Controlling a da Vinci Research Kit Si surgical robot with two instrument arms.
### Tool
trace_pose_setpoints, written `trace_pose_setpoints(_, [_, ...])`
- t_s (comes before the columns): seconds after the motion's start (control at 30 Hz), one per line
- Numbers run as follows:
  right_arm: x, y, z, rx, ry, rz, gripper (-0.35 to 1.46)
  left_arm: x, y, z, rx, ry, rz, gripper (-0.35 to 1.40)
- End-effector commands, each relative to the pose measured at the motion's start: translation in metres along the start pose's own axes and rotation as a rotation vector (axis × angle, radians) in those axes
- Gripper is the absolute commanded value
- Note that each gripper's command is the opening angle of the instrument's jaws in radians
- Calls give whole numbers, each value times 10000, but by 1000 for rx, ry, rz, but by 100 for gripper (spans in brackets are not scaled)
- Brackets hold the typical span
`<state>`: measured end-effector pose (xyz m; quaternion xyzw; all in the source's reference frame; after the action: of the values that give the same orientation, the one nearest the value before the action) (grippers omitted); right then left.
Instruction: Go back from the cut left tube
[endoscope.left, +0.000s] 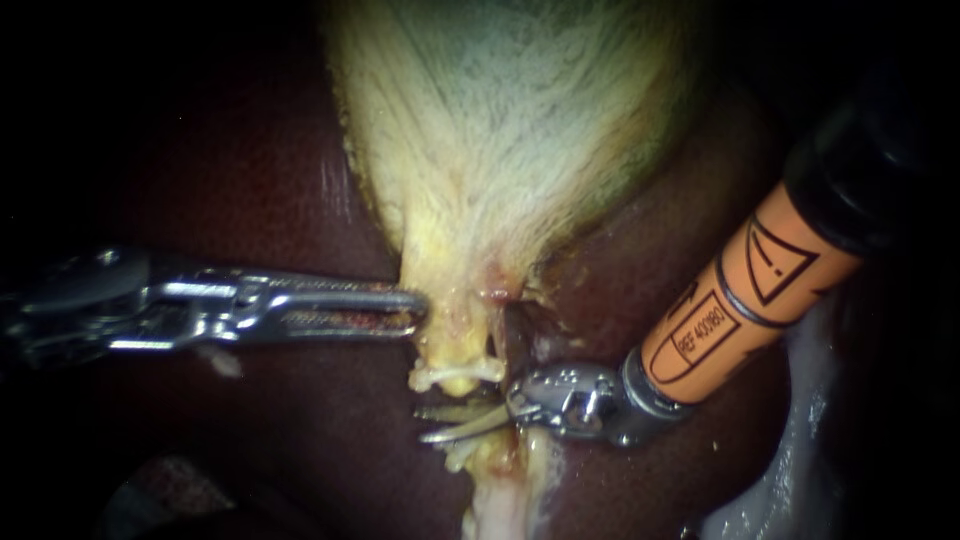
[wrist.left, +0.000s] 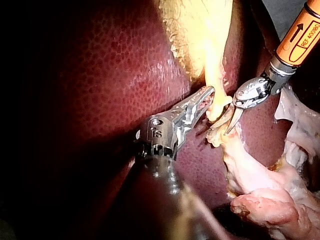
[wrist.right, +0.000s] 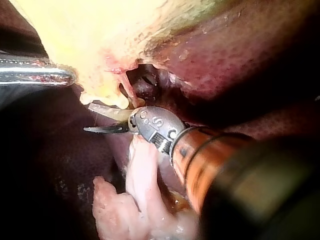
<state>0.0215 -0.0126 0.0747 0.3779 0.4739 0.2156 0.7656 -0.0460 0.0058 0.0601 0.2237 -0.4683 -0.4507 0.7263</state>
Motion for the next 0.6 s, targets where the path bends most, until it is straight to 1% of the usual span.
trace_pose_setpoints(0.03, [0, 0, -1, 1, 0, -3, 56, 0, 0, 0, 0, 0, 0, -35])
trace_pose_setpoints(0.17, [0, 0, -1, 1, 0, -8, 57, 0, 0, 0, 0, 0, 0, -35])
trace_pose_setpoints(0.27, [1, 0, -1, -1, 1, -26, 68, 0, 0, 0, 0, 0, 0, -35])
trace_pose_setpoints(0.4, [1, -1, -1, -1, 1, -26, 68, 0, 0, 0, 0, 0, 0, -35])
trace_pose_setpoints(0.6, [2, -7, -1, 2, 0, -33, 74, 0, 5, 1, 4, 2, 0, -35])
